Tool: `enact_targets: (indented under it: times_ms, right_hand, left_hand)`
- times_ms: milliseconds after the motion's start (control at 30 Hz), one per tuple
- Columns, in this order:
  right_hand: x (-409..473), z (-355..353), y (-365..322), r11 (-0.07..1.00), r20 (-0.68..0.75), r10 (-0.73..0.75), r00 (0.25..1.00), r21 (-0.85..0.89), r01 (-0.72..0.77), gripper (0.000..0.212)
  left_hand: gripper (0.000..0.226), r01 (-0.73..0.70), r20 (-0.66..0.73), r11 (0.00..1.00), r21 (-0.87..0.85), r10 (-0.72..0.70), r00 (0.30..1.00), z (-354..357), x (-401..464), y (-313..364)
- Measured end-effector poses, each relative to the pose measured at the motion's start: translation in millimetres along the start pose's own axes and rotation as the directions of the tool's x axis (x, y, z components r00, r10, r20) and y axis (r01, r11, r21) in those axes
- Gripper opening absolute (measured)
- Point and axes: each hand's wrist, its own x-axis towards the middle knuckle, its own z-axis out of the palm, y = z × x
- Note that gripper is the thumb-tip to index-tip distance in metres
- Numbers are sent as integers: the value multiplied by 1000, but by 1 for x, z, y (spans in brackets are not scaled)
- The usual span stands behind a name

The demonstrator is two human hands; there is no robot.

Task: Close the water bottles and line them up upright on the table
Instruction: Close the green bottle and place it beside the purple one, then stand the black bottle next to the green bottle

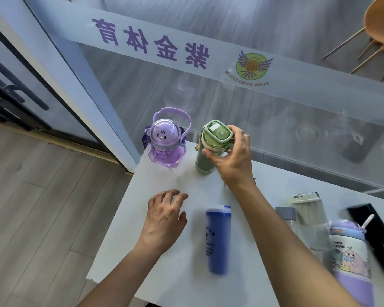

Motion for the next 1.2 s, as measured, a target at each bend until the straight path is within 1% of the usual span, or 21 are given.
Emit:
enact_targets:
  times_ms: [67,133,200,267,333,400,467,567,667,767,867,933,1000,1067,1200]
  right_hand:
    - [-5,-5,7,999,23,45,999,3,-45,92]
    - [-10,-14,19,992,28,118,993,-53,-117,93]
    - [-16,-26,38,969,21,210,977,-135,-205,89]
    - [-24,-35,60,918,21,314,949,-262,-298,87]
    - [-32,-39,78,824,46,437,898,-422,-379,89]
    - [-38,-39,88,742,80,527,846,-529,-413,93]
    - [-42,-35,97,695,119,583,804,-585,-417,93]
    - [-46,-28,106,666,141,619,772,-616,-422,79]
    - [-47,-27,111,677,122,603,788,-600,-426,70]
    - [-45,-36,110,715,76,563,823,-544,-439,69]
    - [-39,-50,101,801,-23,501,865,-365,-474,72]
    - [-30,-61,95,856,-76,457,886,-233,-461,74]
    - [-21,-70,87,893,-111,414,903,-141,-427,75]
    - [-13,-77,80,916,-124,381,916,-79,-392,74]
    - [-9,-77,71,945,-92,326,941,-2,-327,70]
  left_hand:
    - [48,-12,17,1000,-12,12,1000,5,-3,7]
    - [48,-31,47,999,-21,32,998,12,-6,16]
    - [48,-50,89,998,-37,53,995,19,-11,26]
    - [50,-69,124,996,-51,74,989,24,-16,38]
    - [54,-75,142,996,-52,82,986,29,-23,50]
    - [62,-90,167,995,-38,95,981,35,-28,60]
    - [71,-98,206,995,-33,103,973,44,-31,65]
    - [81,-130,292,991,-15,128,948,56,-35,68]
    - [86,-157,343,988,9,144,928,60,-36,71]
    - [86,-144,340,990,2,134,931,60,-38,73]
    - [86,-138,330,990,-4,132,935,60,-39,73]
    - [86,-136,335,991,-6,130,933,59,-40,74]
    - [86,-133,332,991,-8,129,935,58,-40,75]
    - [86,-131,321,991,-11,127,938,59,-40,75]
    - [86,-123,300,992,-31,126,945,63,-40,74]
